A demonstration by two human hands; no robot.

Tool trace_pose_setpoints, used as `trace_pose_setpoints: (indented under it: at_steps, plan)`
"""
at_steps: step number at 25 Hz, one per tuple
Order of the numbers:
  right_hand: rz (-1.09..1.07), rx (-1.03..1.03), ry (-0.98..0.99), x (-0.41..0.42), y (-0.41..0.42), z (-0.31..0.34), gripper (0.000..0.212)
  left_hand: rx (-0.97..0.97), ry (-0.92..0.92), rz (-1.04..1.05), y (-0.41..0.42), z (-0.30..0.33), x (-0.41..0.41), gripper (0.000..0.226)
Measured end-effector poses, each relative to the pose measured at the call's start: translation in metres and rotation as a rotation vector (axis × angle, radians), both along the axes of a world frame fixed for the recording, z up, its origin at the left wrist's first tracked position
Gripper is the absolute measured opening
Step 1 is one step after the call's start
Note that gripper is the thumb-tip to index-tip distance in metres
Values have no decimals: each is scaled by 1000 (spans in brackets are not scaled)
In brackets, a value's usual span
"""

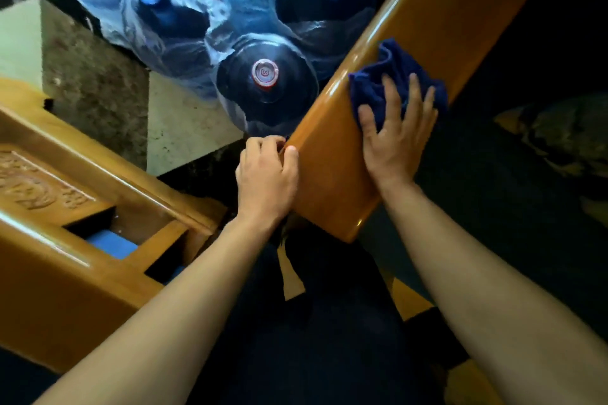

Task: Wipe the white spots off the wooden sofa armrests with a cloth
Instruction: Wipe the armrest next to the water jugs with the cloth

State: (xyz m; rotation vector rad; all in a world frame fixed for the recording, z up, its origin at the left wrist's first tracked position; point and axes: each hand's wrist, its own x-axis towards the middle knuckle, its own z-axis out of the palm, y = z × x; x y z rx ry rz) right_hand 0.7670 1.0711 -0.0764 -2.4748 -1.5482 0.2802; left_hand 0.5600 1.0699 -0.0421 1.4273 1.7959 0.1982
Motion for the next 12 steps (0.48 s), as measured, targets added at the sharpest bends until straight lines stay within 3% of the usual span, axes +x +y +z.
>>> trace_pose_setpoints:
  at_steps: [2,4,7,10,12]
  plan:
    - [-7,55,35,-37,-39,-1,56,-44,29,173,0,-1,-7,27]
    - [194,48,92,-67,-101,4,47,-211,44,426,-6,-5,-14,26]
    - [398,-2,267,-59,-165,12,37,-583,-121,692,-38,9,-10,58]
    - [177,-49,565,-32,-201,29,38,-812,-206,543,-90,35,30,82]
    - [-88,4,724,-15,-229,51,38,-882,-343,434,-124,55,72,79]
